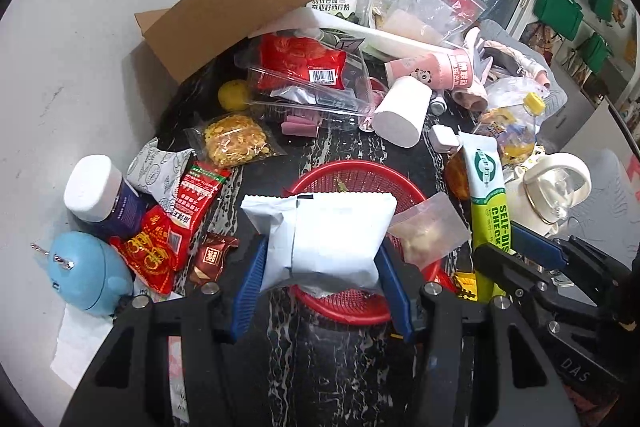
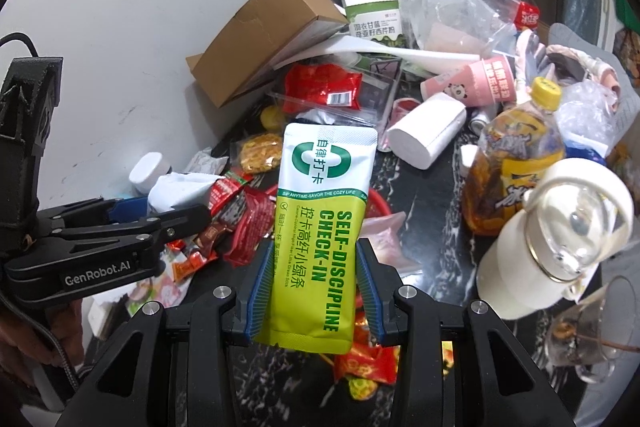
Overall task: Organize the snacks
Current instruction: 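Lift and carry the white packet and CHECK-IN packet toward the red basket with both grippers, then open the right gripper to drop the CHECK-IN packet while the left drops the white packet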
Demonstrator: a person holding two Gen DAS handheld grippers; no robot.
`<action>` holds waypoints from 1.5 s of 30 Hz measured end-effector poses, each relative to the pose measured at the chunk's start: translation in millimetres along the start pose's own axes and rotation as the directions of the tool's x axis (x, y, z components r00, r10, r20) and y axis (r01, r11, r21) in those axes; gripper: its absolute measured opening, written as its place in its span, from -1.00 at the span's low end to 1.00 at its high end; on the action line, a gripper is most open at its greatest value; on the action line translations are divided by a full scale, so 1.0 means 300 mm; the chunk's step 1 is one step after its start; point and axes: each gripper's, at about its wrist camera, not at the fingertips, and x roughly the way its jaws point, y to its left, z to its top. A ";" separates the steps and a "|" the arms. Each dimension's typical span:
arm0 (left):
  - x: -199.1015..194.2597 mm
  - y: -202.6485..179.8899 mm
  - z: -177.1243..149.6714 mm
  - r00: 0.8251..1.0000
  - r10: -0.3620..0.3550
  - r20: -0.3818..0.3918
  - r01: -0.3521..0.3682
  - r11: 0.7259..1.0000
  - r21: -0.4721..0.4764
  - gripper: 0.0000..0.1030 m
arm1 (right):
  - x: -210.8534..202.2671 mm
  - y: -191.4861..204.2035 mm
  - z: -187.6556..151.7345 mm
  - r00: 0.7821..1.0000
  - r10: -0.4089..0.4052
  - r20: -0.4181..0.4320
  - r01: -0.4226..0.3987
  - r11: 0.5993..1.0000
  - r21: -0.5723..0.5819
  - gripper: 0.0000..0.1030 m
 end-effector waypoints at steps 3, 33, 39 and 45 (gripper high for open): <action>0.030 0.007 -0.009 1.000 -0.016 0.000 0.016 1.000 0.003 0.04 | 0.037 0.000 -0.001 1.000 0.004 -0.009 -0.004 1.000 0.004 -0.23; 0.203 0.038 -0.096 0.998 -0.057 -0.020 0.057 0.998 -0.011 0.04 | 0.245 -0.033 -0.029 0.998 0.039 -0.046 -0.039 0.999 0.007 -0.10; 0.204 0.031 -0.110 0.996 -0.083 -0.023 0.082 0.997 -0.010 0.04 | 0.242 -0.026 -0.008 0.997 0.062 -0.044 -0.062 0.998 -0.007 -0.01; 0.240 0.001 -0.115 0.996 -0.061 -0.062 0.062 0.998 0.014 0.18 | 0.236 -0.007 -0.005 0.998 0.039 -0.056 -0.042 0.998 -0.046 0.20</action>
